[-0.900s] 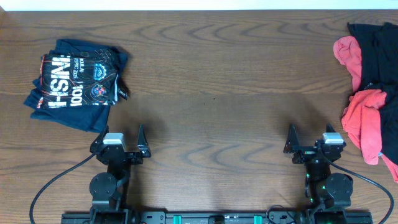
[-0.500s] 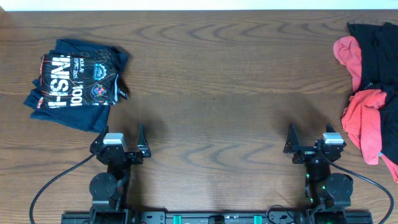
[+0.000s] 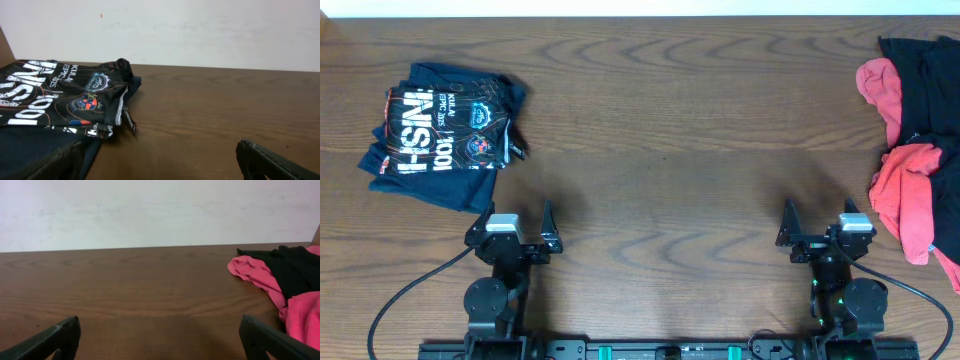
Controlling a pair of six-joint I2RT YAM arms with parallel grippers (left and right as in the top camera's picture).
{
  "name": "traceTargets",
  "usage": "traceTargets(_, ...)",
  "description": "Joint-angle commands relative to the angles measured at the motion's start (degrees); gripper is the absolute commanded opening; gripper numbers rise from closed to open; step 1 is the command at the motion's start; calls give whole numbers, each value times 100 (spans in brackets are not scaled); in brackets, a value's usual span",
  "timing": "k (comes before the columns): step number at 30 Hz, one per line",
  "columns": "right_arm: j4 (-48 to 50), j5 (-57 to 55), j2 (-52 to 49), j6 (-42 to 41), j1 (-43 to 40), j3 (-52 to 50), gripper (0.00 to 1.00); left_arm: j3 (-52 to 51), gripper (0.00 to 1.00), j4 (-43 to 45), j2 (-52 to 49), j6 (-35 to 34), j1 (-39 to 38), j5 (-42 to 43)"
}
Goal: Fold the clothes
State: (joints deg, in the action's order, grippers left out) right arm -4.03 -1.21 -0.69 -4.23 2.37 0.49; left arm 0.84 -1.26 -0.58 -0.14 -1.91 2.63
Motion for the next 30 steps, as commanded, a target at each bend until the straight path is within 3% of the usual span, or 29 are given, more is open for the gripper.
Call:
traceTargets(1, -9, 17, 31, 66, -48, -17, 99, -61, 98, -258, 35, 46, 22, -74)
traceTargets(30, 31, 304, 31, -201, -48, -17, 99, -59, 98, -251, 35, -59, 22, -72)
